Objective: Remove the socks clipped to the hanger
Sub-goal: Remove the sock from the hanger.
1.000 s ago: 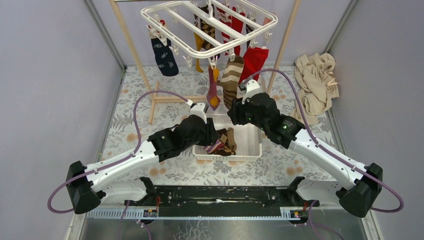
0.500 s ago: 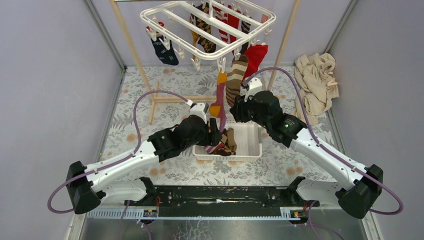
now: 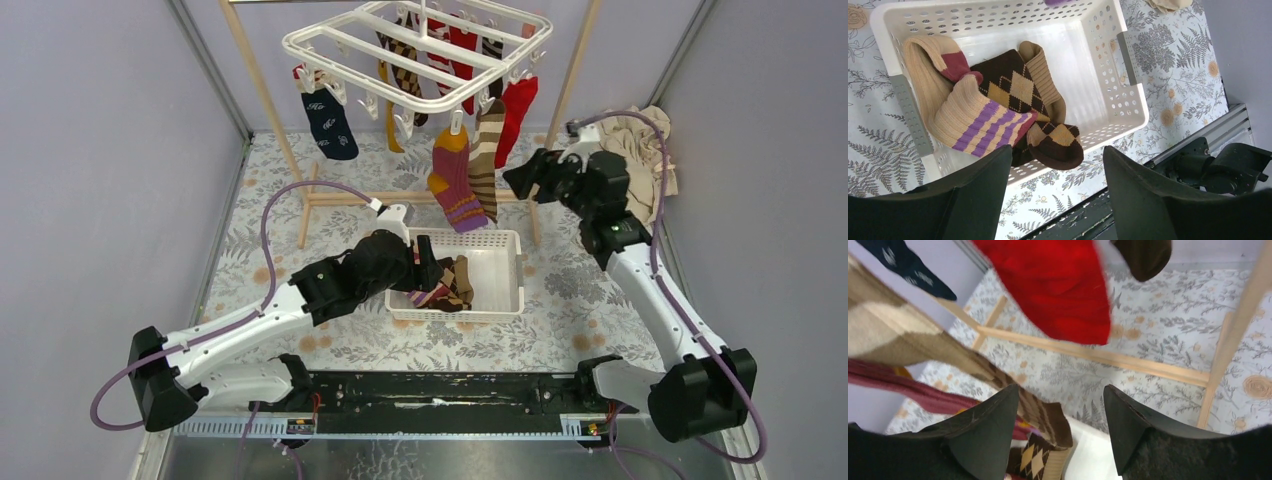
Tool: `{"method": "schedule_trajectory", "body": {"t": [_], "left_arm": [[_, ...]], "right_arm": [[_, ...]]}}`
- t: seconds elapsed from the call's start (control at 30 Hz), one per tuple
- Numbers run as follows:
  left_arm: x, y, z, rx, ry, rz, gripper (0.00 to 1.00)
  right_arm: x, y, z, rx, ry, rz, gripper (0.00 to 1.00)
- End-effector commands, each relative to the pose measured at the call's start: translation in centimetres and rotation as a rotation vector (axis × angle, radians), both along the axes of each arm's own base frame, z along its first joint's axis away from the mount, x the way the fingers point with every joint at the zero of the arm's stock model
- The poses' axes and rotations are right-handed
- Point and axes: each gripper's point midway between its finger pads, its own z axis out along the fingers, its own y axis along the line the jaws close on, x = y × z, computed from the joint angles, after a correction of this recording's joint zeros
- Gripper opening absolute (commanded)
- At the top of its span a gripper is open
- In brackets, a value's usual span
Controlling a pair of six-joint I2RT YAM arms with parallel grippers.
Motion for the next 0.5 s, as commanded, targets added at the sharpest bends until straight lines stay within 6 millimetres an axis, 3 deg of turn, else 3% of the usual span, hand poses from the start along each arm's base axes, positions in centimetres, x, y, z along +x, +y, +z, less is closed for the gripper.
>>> {"method": "schedule_trajectory", "body": {"t": [0.0,0.1,0.23,0.47], "left_arm": [[0.6,0.2,1.5,-0.020,-0.041,0.009,0.75],[0.6,0.1,1.4,-0.012,-0.038,-0.001,0.75],[0.7,0.1,1.2,-0.002,-0.038,-0.004,0.75],[1.0,0.1,0.9,0.010,-0.035,-0.015,0.75]], "right_arm": [[0.9,-1.1,6.3,0.227,-0.179,0.105,0.70],[2.6,-2.4,6.9,0.291,-0.188,0.096,0.70],[4.9,-2.4,8.2,0.299,-0.212,0.109,0.69],[8.5,-1.4,7.5,0.306,-0.218,0.166,0.68]]}}
